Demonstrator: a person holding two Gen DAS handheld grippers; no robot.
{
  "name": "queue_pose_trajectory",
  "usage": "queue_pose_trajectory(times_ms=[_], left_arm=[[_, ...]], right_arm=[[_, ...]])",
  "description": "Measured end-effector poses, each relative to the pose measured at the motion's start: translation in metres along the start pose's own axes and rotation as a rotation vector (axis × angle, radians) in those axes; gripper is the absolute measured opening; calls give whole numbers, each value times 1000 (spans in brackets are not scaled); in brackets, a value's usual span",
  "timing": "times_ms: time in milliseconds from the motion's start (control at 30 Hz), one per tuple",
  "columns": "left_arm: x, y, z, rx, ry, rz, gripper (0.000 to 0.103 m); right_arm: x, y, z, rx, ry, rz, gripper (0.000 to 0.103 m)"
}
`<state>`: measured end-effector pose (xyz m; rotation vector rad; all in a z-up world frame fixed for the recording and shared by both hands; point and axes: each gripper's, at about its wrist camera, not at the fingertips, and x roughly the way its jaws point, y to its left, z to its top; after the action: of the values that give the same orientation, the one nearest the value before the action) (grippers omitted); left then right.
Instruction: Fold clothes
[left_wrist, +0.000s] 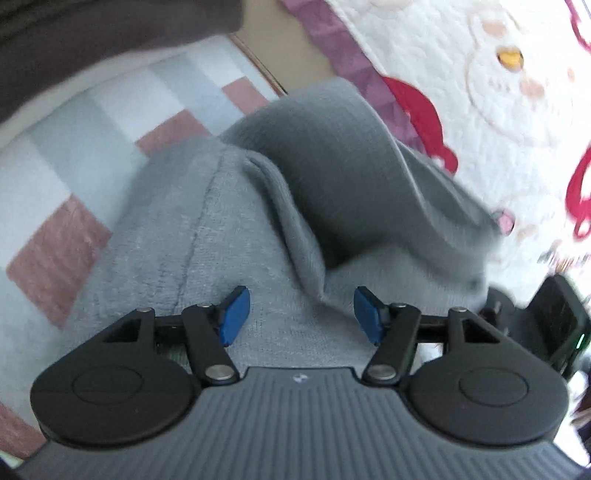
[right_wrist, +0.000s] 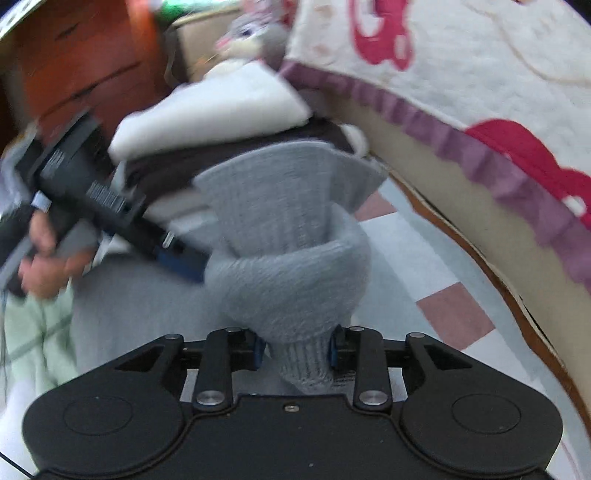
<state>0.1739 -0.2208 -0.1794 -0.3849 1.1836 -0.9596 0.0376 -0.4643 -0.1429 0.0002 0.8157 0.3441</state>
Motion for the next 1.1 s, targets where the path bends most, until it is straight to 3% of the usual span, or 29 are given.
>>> queue_pose_trajectory(times_ms=[33,133,167,267,433,500,533,633,700,733,800,867,900,967,1000,1100], left_arm=[[1,-6,-1,43,1,19,62],[7,-11,-8,91,1,41,62],[7,-11,-8,86,0,40,62],[4,-11,-9,67,8,30,62],[-3,2,-9,18,7,-22,62],[-5,6,-7,5,5,-35,62],[-5,7,-6,3,4,-39,62],[-8,9,-5,8,-4,-42,62],[-10,9,-5,21,-5,-37,62],[-12,8,-5,34,-6,-29,62],[-22,1,-3,99,-27,12,62],[-38,-6,-1,197,-75,79,67],[-44,-8,0,249,-109,147,71],[-54,-8,2,338,-169,270,74],[-56,-3,3,356,-169,289,74],[-51,26,9,282,-25,178,77]], right_arm=[[3,-2,1,3,1,-2,37],[15,-7,6,9,15,-13,53],[21,-10,8,17,24,-21,61],[43,-31,17,96,45,-44,68],[74,-106,16,505,45,-7,68],[81,-128,9,624,57,3,58],[79,-132,7,653,53,-5,44],[70,-143,0,738,42,-30,35],[64,-151,-5,795,35,-47,42],[60,-156,-10,841,28,-54,50],[44,-162,-27,950,-25,-25,51],[23,-156,-47,1007,-77,9,65],[14,-150,-59,1016,-90,31,68],[1,-138,-81,1030,-88,80,69],[-6,-129,-94,1038,-80,110,69],[-18,-101,-126,1036,-46,202,70]])
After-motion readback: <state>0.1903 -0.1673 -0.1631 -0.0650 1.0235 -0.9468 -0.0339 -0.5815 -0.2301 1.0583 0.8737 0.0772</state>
